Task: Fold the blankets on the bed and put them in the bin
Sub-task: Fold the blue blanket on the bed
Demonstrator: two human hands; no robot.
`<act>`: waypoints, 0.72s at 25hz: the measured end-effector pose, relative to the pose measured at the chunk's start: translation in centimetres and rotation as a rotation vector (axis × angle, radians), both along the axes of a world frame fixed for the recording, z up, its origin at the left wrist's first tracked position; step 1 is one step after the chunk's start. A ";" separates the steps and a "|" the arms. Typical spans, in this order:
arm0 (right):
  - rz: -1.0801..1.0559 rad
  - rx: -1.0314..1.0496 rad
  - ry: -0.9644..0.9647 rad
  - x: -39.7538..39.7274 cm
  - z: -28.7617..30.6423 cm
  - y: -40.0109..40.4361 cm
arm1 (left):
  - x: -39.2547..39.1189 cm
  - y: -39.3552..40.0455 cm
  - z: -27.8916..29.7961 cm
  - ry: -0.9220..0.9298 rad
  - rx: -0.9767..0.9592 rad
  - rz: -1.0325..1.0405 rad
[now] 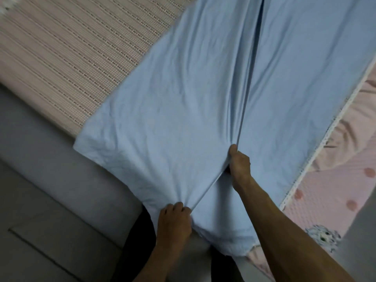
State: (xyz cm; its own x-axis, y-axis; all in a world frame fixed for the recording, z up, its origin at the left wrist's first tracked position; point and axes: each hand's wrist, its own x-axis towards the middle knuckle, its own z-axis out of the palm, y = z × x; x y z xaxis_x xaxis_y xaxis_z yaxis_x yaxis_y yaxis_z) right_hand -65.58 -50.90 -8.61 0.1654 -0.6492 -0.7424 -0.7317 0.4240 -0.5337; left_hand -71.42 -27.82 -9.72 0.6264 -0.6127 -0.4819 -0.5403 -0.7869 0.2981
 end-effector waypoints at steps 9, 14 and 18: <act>0.084 0.022 0.026 -12.7 -1.2 -6.7 | -14.5 -7.0 -0.5 -0.041 0.022 0.107; 0.080 0.008 0.026 -17.3 -1.8 -9.3 | -19.1 -9.7 -1.0 0.012 0.055 0.160; 0.070 0.026 0.037 -19.2 -2.7 -10.4 | -20.8 -11.3 -1.2 0.132 0.116 0.175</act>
